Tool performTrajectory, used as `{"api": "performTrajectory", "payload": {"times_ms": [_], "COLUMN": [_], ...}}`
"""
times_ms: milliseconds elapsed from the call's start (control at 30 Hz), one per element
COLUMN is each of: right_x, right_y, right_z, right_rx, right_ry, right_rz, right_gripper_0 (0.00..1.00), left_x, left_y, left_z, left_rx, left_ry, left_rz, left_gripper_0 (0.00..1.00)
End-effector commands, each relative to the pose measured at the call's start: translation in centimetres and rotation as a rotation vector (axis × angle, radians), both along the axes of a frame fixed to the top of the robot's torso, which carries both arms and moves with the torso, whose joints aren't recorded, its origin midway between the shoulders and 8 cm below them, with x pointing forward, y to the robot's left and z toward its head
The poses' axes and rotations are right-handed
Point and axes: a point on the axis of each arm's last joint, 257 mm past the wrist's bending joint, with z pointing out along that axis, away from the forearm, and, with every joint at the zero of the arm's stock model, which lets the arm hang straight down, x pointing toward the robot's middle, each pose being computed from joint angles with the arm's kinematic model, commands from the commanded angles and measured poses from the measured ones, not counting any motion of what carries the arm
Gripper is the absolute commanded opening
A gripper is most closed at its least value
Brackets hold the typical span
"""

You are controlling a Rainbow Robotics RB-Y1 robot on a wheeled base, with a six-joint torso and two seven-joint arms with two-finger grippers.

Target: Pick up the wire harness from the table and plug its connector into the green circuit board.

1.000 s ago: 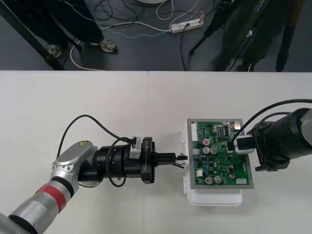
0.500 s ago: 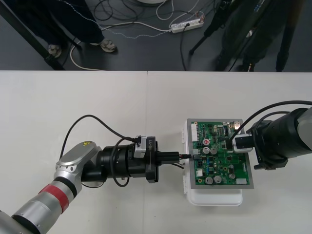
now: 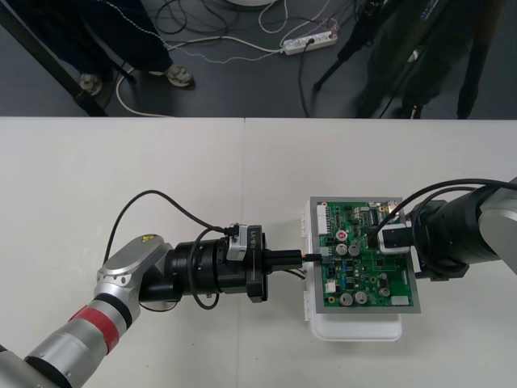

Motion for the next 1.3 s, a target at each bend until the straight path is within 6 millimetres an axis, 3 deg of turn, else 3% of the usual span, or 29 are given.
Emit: {"api": "performTrajectory", "payload": {"times_ms": [33,333,567,1300], "right_x": [-0.8,-1.2,-0.5,-0.5], "right_y": [0.2,0.3,1.6,1.2], "right_z": [0.3,0.3,0.8,0.7], "right_rx": [-0.001,0.015,0.063,0.061], "right_ry": [-0.003,0.000,-0.025,-0.028], "right_rz": [0.015,0.007,-0.016,-0.036], "right_gripper_0": [1.00,1.00,1.00,1.00], "left_x": [-0.2,-0.3,-0.4,0.0], "left_y": [-2.5,-2.5,-2.5,-2.5], "left_z": [1.2,0.8,0.6,0.4], "left_rx": [-0.006,0.009,0.015,0.027], "left_ry": [-0.056,-0.058,-0.061,-0.062], "left_rz": [-0.026,-0.031,-0.033,-0.022], "left_gripper_0": [0.00,0.00,0.00,0.00]}}
